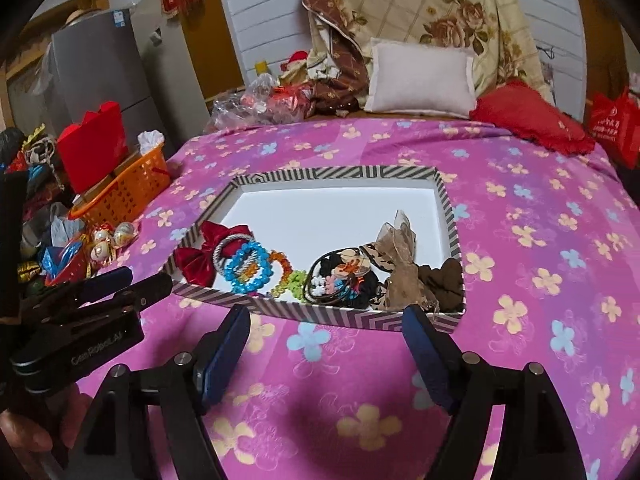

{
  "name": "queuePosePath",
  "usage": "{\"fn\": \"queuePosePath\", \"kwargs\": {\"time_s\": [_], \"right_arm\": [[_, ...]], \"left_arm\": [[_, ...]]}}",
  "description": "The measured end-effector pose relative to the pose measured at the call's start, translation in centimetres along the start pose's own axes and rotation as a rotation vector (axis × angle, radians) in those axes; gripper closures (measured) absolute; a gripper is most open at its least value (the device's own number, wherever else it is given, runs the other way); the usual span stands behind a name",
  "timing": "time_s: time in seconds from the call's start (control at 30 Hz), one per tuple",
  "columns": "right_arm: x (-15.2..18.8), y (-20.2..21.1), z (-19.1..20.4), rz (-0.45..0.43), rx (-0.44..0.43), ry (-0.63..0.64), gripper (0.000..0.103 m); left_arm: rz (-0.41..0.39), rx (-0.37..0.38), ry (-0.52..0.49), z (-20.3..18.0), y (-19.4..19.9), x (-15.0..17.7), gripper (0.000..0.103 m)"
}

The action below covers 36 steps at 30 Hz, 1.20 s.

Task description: Organize jewelry

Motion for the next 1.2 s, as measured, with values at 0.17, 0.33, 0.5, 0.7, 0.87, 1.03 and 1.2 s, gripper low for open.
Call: {"fn": "queuePosePath", "kwargs": {"time_s": [0.17, 0.33, 0.5, 0.7, 0.87, 1.03, 1.2], "right_arm": [[-0.2, 1.9, 0.8, -0.027, 0.001, 0.013, 0.027], [-0.2, 2.9, 1.1, -0.036, 0.009, 0.015, 0.027], [-0.1, 3.3, 1.1, -0.035, 0.01, 0.013, 0.027], [0.1, 3.5, 1.0, -0.03, 0.01, 0.012, 0.027], [0.1, 3.2, 1.1, -0.021, 0.013, 0.012, 0.026], [0.1, 3.1, 1.1, -0.019, 0.013, 0.011, 0.026], [0.0, 2.6, 0.9, -0.012, 0.013, 0.011, 0.026]], "left_arm": [[-0.051, -0.009, -0.007, 0.2, 2.5, 0.4, 0.048], [-0.07, -0.001, 0.004, 0.3, 3.8, 0.0, 0.048], [-0.087, 0.0, 0.005, 0.2, 4.5, -0.1, 0.048], [-0.09, -0.003, 0.008, 0.2, 4.7, -0.1, 0.048], [-0.088, -0.006, 0.01, 0.3, 4.6, -0.2, 0.048], [-0.077, -0.01, 0.01, 0.2, 4.1, -0.2, 0.048], [-0.07, -0.009, 0.012, 0.3, 3.7, -0.3, 0.048]]}}
Point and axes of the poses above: each gripper's, at about its wrist camera, not at the fingertips, and y roughly against the way its jaws point, z to its left, x to its underside, the point moved 3 cm from there along -y, roughly the way its jaws point, and after that the axes turned 6 degrees about y, right-handed, at the moved point
